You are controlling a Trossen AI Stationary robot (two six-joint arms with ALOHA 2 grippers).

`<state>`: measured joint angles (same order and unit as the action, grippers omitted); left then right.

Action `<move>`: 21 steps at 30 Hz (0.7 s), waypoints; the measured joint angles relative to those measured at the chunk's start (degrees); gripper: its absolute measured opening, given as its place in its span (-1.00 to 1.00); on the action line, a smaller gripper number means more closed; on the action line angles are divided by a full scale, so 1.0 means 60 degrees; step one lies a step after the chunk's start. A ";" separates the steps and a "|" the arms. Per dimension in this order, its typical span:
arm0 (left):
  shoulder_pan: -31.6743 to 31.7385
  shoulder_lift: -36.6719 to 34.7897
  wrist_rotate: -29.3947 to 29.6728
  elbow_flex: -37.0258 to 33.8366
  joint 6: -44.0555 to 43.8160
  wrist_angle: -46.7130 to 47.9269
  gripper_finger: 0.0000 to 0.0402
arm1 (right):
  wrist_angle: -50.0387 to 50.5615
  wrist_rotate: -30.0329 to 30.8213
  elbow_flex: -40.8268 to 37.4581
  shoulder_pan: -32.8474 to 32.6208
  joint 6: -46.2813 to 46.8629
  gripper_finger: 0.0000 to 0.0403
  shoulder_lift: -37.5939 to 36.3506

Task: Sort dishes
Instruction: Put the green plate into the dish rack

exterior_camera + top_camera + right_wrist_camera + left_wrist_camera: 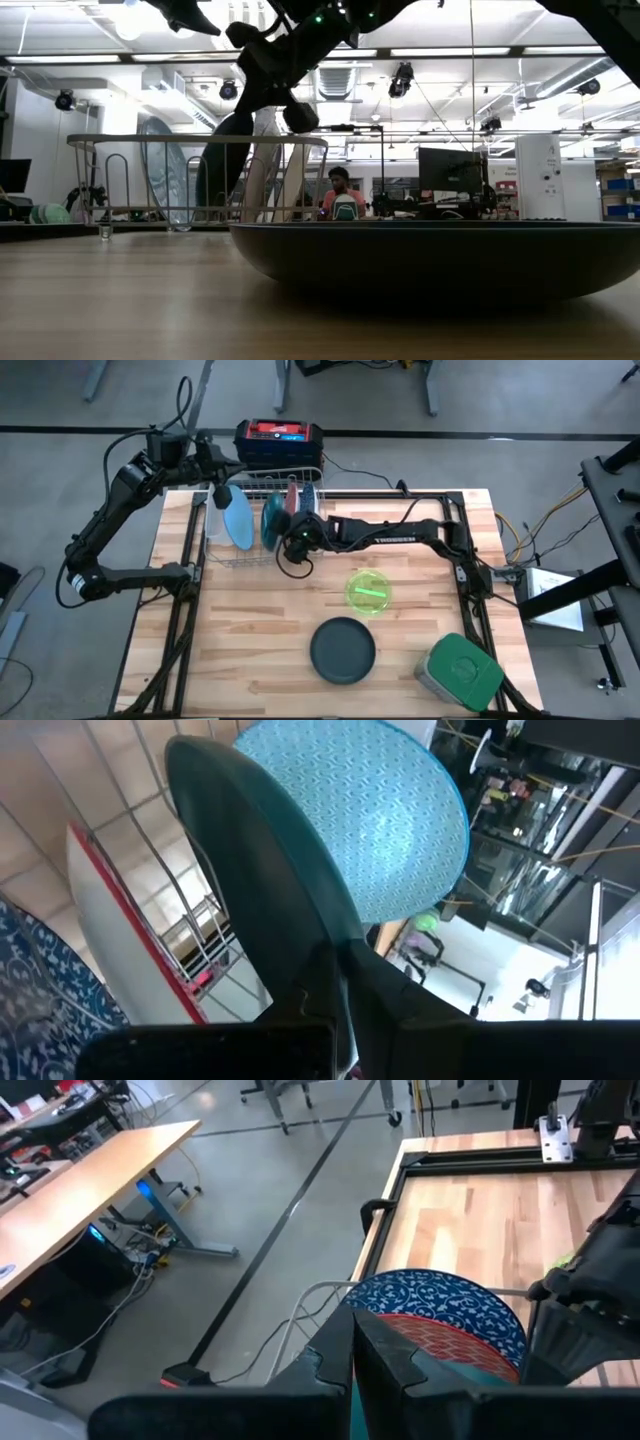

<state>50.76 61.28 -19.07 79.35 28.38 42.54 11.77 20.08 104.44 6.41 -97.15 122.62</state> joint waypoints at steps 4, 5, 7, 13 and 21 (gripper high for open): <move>0.0000 0.0000 0.0000 -0.0002 0.0000 -0.0098 -1.00 | 0.0054 -0.0012 -0.0004 0.0061 0.0114 -1.00 -0.0151; 0.0000 0.0001 0.0000 -0.0009 0.0000 -0.0114 -1.00 | 0.0083 -0.0016 -0.0004 0.0074 0.0117 -1.00 -0.0171; 0.0000 0.0004 0.0002 -0.0020 0.0000 -0.0116 -1.00 | 0.0203 -0.0063 -0.0004 0.0088 0.0114 -1.00 -0.0195; -0.0017 0.0015 0.0000 -0.0073 0.0000 -0.0174 -1.00 | 0.0633 -0.0422 0.0018 0.0121 0.0135 -0.99 -0.0039; -0.0025 0.0033 -0.0004 -0.0147 0.0000 -0.0171 -1.00 | -0.0044 -0.0434 0.0011 0.0157 0.0107 -0.79 0.0220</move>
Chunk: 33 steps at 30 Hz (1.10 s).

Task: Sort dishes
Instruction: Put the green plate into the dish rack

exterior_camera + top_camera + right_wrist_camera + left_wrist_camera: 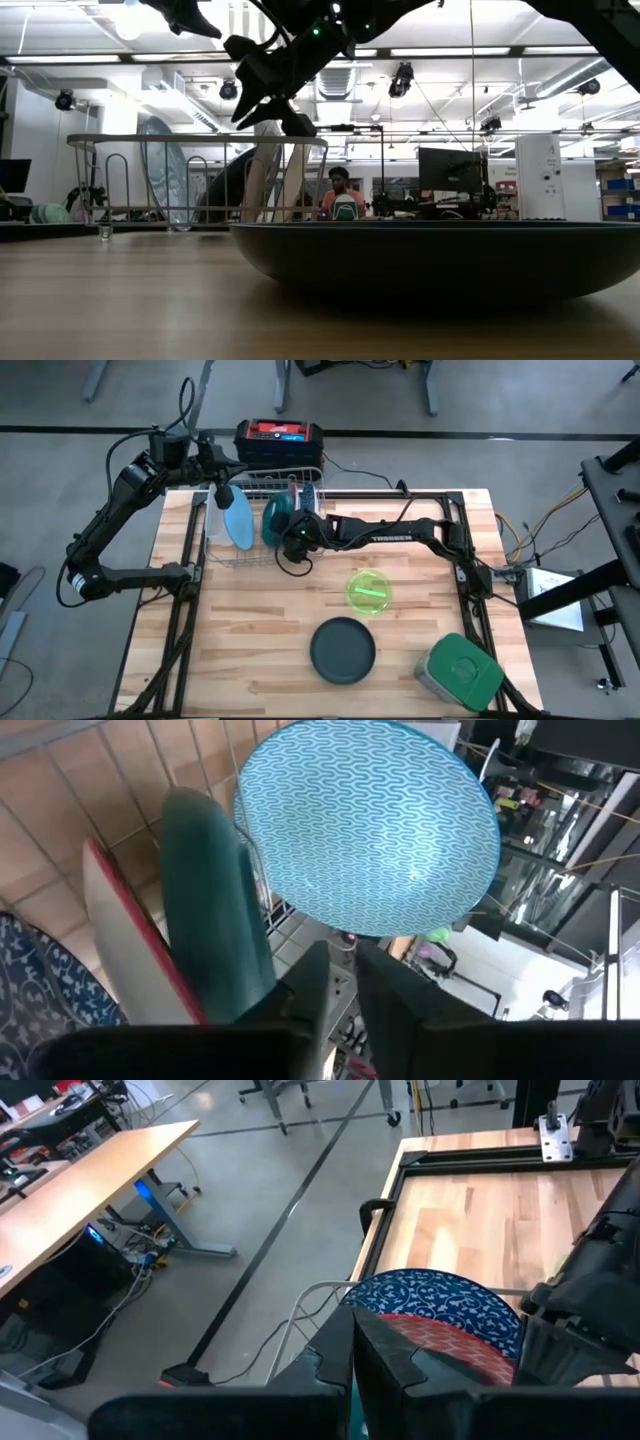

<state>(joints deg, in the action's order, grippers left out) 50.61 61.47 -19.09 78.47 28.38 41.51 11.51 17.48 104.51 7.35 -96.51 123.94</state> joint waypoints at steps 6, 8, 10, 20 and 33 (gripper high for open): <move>-0.0003 0.0000 0.0000 -0.0046 0.0000 0.0008 -1.00 | -0.0041 0.0099 0.0000 0.0043 0.0479 -0.45 -0.0011; -0.0007 0.0009 0.0000 -0.0046 0.0000 0.0144 -1.00 | -0.0038 0.0189 0.0000 0.0036 0.1263 -0.35 -0.0015; -0.0021 0.0049 -0.0007 -0.0057 0.0001 0.0478 -1.00 | -0.0001 0.0307 0.0000 0.0038 0.2130 -0.26 -0.0018; -0.0489 0.0127 -0.0220 -0.2232 -0.0391 0.0050 -1.00 | 0.0689 0.1023 0.0022 -0.0190 0.4723 0.06 -0.0136; -0.0668 0.0891 0.0024 -0.3722 -0.1091 -0.2329 -1.00 | 0.3327 0.0975 0.0011 0.0089 0.7610 0.04 -0.1537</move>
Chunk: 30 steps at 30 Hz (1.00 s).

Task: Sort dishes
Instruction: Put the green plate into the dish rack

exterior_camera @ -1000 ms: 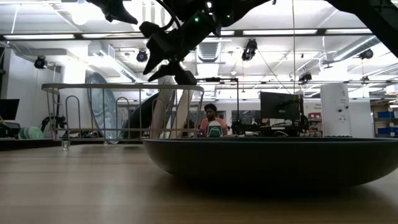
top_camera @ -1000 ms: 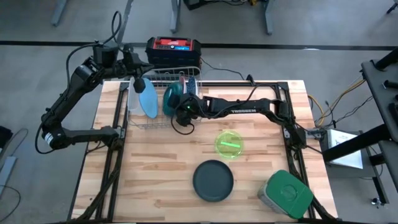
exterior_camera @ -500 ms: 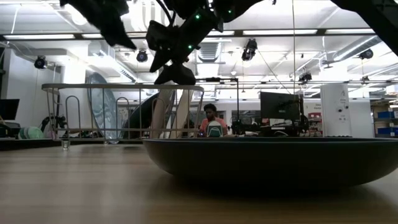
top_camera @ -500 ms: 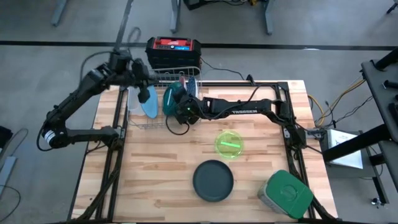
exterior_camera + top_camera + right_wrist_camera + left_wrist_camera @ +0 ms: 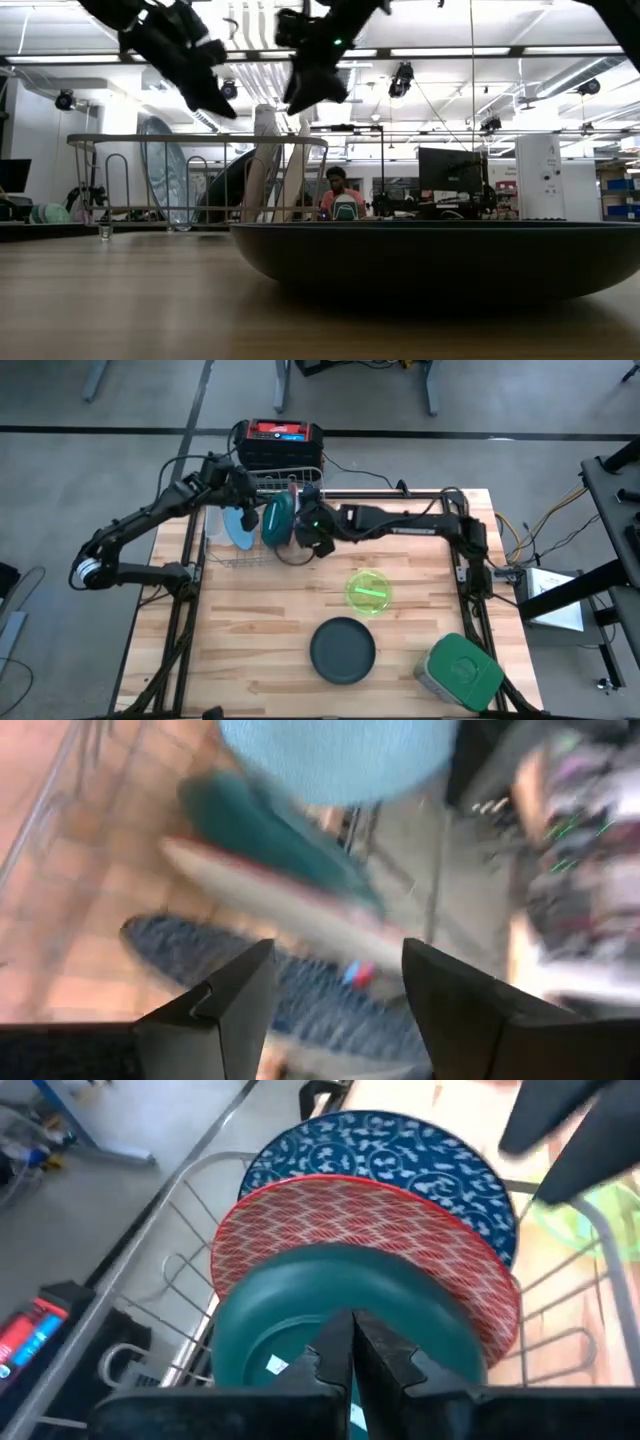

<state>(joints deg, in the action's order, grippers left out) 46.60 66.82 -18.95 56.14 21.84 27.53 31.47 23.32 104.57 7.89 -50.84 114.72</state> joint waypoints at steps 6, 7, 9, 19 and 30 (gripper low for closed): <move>-0.0519 0.0771 -0.0544 0.0018 0.0393 0.0896 -1.00 | 0.1891 -0.1777 0.0000 0.0698 0.2390 -0.03 -0.0744; -0.0664 0.0837 -0.0473 0.0018 0.0513 0.1124 -1.00 | 0.2114 -0.1901 0.0000 0.0809 0.2644 -0.04 -0.0823; -0.1007 0.0908 -0.0089 0.0018 0.0589 0.1416 -1.00 | 0.2558 -0.1949 0.0000 0.0952 0.3022 -0.06 -0.0879; -0.2982 0.0923 0.3102 0.0022 -0.1499 0.1398 -1.00 | 0.2803 -0.1825 -0.0318 0.1128 0.3238 -0.09 -0.0933; -0.3583 0.1222 0.3576 0.0007 -0.3844 0.1389 -0.58 | 0.3699 -0.1124 -0.0810 0.1266 0.3864 -0.09 -0.1036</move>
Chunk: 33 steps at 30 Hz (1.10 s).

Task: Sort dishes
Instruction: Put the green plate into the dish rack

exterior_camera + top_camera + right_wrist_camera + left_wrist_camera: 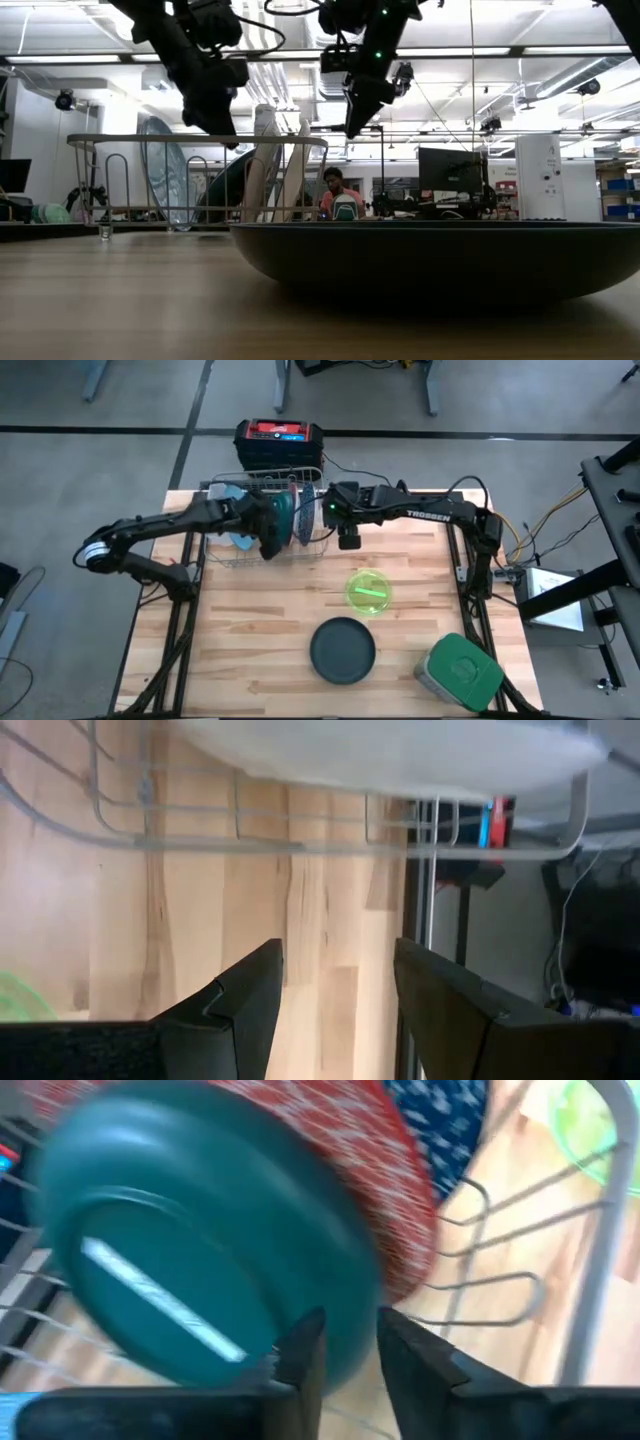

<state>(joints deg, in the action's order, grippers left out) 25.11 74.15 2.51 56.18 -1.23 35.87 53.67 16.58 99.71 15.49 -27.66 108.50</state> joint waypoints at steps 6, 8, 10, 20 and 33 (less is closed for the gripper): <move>-0.0862 0.0576 0.1331 0.0058 -0.0874 -0.0068 -0.39 | 0.0039 0.0010 -0.0412 0.0186 0.0131 -0.09 -0.0203; -0.1130 0.0686 0.2134 0.0075 -0.1059 -0.0071 -0.37 | -0.0067 0.0007 -0.0593 0.0242 0.0128 -0.09 -0.0283; -0.1343 0.0790 0.2486 0.0135 -0.1220 -0.0071 -0.36 | -0.0136 0.0007 -0.0753 0.0278 0.0127 -0.09 -0.0342; -0.2113 0.1642 0.2874 0.0266 -0.1738 -0.0398 -0.36 | -0.0707 0.0007 -0.1467 0.0361 -0.0166 -0.09 -0.0799; -0.2186 0.1666 0.4814 0.0236 -0.2749 -0.0027 -0.37 | -0.0771 0.0000 -0.1525 0.0364 -0.0320 -0.09 -0.0843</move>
<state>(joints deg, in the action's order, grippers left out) 11.99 84.15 31.39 57.60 -17.72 35.71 49.04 16.58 90.56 17.67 -29.58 103.44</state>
